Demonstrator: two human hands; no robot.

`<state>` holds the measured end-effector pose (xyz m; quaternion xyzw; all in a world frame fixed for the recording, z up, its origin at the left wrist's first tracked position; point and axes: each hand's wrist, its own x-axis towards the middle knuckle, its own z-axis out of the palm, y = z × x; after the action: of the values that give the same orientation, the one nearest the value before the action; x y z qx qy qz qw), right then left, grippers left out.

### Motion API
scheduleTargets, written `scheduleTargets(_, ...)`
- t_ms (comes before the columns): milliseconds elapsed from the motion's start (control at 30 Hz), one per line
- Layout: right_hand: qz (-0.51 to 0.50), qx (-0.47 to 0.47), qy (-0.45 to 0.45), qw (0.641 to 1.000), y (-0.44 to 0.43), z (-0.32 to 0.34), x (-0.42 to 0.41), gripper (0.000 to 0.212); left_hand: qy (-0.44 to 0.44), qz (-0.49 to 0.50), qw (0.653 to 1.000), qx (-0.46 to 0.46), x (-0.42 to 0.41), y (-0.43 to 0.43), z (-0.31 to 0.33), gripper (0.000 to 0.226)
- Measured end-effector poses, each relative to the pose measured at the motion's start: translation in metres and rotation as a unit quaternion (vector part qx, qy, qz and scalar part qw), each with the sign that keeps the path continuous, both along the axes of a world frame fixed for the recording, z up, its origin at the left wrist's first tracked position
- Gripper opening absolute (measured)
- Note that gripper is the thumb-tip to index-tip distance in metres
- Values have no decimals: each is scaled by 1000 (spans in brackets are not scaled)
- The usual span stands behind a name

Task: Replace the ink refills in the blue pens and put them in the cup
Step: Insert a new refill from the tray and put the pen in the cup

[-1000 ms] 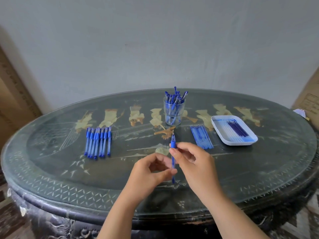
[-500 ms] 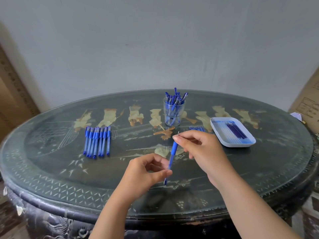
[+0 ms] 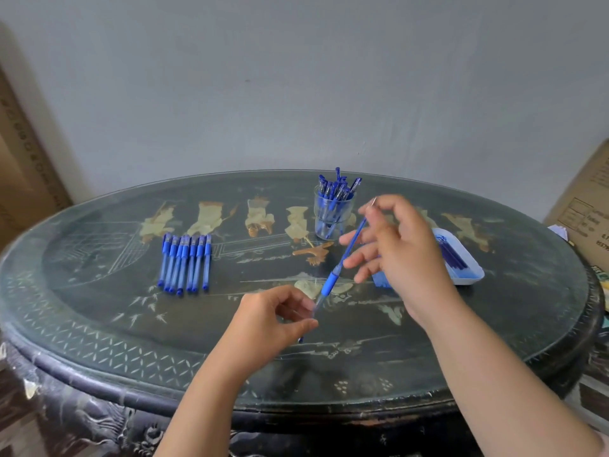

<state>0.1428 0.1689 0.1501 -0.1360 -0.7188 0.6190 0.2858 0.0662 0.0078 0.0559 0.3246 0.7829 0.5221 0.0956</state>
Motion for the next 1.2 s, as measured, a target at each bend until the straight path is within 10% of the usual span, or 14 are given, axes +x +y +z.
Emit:
scheduleTargets(200,-43,-16,68,997,38,23,-13,17,7,63,998,0,-13,-10,0,19)
scheduleTargets(600,-94,83,-241,962,105,-61,-86,17,-101,270,936,204,-44,-9,-26,13)
scheduleTargets(1200,-105,294,-444,840,126,-90,-128,23,-111,260,942,180,-50,-3,-39,14)
